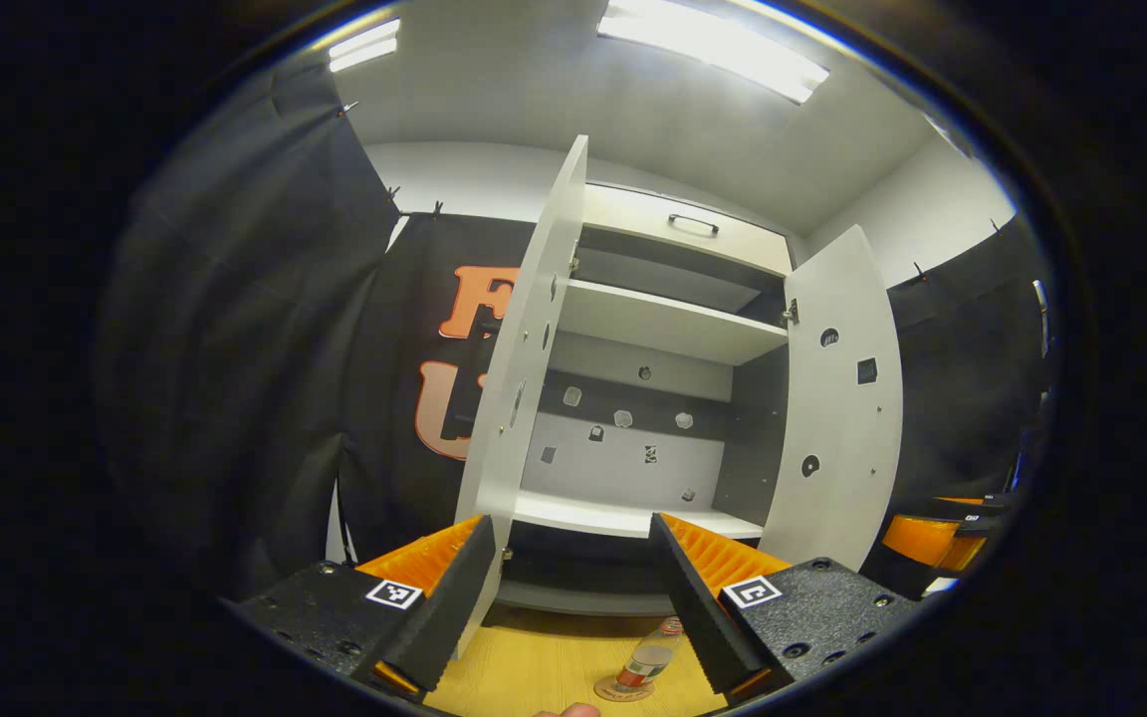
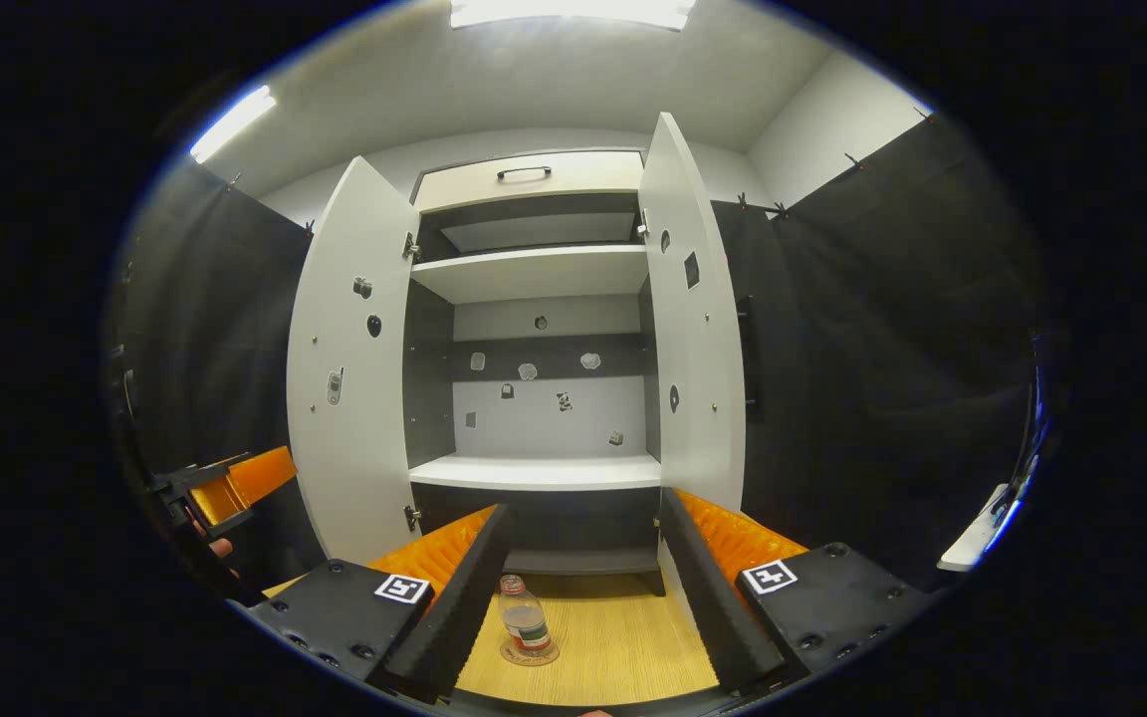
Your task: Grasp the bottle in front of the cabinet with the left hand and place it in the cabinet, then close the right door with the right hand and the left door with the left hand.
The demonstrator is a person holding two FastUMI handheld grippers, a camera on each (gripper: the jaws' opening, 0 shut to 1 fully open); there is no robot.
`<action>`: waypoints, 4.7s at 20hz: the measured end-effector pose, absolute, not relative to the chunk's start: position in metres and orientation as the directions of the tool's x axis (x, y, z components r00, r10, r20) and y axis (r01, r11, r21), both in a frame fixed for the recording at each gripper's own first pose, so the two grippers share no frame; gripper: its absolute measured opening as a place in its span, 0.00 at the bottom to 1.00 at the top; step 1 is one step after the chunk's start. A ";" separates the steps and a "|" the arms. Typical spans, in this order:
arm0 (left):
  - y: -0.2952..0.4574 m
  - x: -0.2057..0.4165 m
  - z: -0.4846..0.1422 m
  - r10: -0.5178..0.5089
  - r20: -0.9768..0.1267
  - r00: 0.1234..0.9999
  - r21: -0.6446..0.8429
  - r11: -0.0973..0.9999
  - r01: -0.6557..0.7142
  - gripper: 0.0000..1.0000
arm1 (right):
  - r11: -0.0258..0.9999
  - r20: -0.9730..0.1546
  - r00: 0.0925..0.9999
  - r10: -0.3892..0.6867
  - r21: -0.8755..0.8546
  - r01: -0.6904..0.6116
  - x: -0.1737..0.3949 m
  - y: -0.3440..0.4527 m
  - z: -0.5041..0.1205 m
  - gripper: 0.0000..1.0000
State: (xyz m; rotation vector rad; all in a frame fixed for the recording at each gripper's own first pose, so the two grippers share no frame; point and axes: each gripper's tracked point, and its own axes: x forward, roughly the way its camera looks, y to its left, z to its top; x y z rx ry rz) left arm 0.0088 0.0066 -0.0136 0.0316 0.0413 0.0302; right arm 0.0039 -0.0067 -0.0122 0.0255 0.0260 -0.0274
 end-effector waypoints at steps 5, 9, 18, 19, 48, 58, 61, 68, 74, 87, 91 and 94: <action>-0.043 0.046 -0.049 -0.084 -0.062 0.995 0.002 0.996 0.084 0.94 | 0.997 -0.048 0.995 -0.083 0.002 0.083 0.002 -0.029 -0.017 0.98; -0.085 0.072 -0.116 -0.161 -0.139 0.977 -0.016 0.987 0.161 0.95 | 0.990 -0.094 0.986 -0.140 -0.021 0.139 -0.003 -0.046 -0.027 0.98; -0.108 0.097 -0.289 -0.123 -0.242 0.962 0.119 0.981 0.156 0.95 | 0.966 -0.205 0.944 -0.260 -0.072 0.250 -0.027 -0.074 -0.051 0.98; -0.104 0.095 -0.308 -0.108 -0.254 0.961 0.135 0.980 0.146 0.95 | 0.963 -0.218 0.938 -0.268 -0.075 0.257 -0.027 -0.076 -0.055 0.98; -0.090 0.063 -0.097 0.109 -0.249 0.962 0.065 0.993 -0.096 0.70 | 0.992 -0.188 0.974 0.124 0.038 -0.119 0.034 -0.125 -0.077 0.98; -0.159 0.208 0.064 -0.085 -0.048 0.995 0.018 0.996 0.086 0.70 | 0.998 -0.185 0.982 -0.031 0.042 0.039 0.046 -0.194 -0.085 0.98; -0.166 0.275 0.047 -0.152 -0.090 0.984 0.001 0.988 0.153 0.70 | 0.990 -0.171 0.977 -0.129 0.034 0.136 0.051 -0.208 -0.081 0.98; -0.176 0.419 -0.075 -0.181 -0.300 0.937 0.026 0.980 0.198 0.71 | 0.934 -0.164 0.921 -0.354 -0.003 0.358 0.046 -0.235 -0.085 0.98; -0.156 0.459 -0.154 -0.142 -0.380 0.914 0.086 0.978 0.188 0.71 | 0.879 -0.171 0.866 -0.469 0.009 0.478 0.040 -0.248 -0.094 0.98; -0.141 0.469 -0.193 -0.128 -0.396 0.909 0.035 0.987 0.154 0.79 | 0.864 -0.183 0.850 -0.494 -0.001 0.503 0.045 -0.253 -0.101 0.98; -0.144 0.468 -0.178 -0.138 -0.349 0.927 0.024 0.987 0.156 0.95 | 0.871 -0.181 0.857 -0.483 0.001 0.492 0.042 -0.253 -0.098 0.98; -0.147 0.464 -0.149 -0.140 -0.273 0.952 0.022 0.988 0.152 0.95 | 0.875 -0.183 0.860 -0.476 0.004 0.485 0.037 -0.255 -0.097 0.89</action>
